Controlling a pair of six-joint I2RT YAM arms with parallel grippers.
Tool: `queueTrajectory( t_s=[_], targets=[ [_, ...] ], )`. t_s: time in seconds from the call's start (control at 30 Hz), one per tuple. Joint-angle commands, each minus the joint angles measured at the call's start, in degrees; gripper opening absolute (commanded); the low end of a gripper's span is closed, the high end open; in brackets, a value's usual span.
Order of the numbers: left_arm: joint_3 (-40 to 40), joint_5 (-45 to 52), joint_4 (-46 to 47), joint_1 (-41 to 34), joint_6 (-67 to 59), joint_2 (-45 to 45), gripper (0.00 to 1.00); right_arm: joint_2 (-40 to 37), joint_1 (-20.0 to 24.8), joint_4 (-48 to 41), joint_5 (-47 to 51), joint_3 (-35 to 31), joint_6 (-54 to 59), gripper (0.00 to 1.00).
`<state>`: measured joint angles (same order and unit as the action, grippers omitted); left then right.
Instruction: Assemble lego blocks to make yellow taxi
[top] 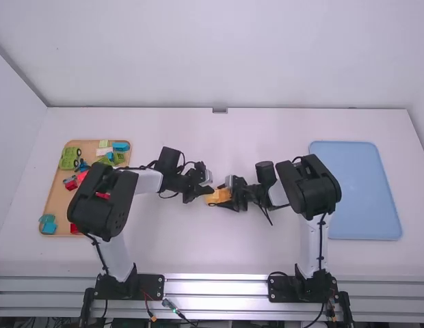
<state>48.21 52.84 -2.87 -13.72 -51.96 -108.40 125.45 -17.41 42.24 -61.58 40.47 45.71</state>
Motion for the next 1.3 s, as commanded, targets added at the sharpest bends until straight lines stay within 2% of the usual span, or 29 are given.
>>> queueTrajectory(
  t_s=[0.0, 0.27, 0.4, 0.63, 0.97, 1.17, 1.27],
  targets=[
    [-4.0, -11.3, 2.6, -0.2, -0.9, -2.3, 0.02, 0.7, 0.1, -0.5, 3.1, -0.5, 0.7, 0.54],
    [-6.3, -13.2, 0.0, -0.2, 0.1, -2.3, 0.02, 0.7, 0.1, -0.7, 3.1, -0.3, 0.5, 0.54],
    [-5.3, -10.1, 0.7, -1.4, -0.5, -2.3, 0.02, 0.7, 0.1, -0.5, 3.1, -0.3, 0.5, 0.54],
    [-4.2, -16.3, 2.0, -6.4, 0.1, -2.3, 0.02, 0.7, 0.1, -0.7, 3.1, -0.3, 0.6, 0.53],
    [-3.3, -12.2, 2.3, -5.4, -0.2, -1.9, 0.02, 0.7, 0.1, -0.7, 3.2, -0.4, 0.6, 0.54],
    [-0.5, -8.1, 2.7, -5.3, -0.5, 5.4, 0.02, 0.7, 0.1, -0.7, 3.2, -0.4, 0.6, 0.54],
    [0.7, -5.0, 2.7, -3.4, -0.3, 12.6, 0.02, 0.7, 0.1, -0.7, 3.1, -0.4, 0.5, 0.54]
  ],
)
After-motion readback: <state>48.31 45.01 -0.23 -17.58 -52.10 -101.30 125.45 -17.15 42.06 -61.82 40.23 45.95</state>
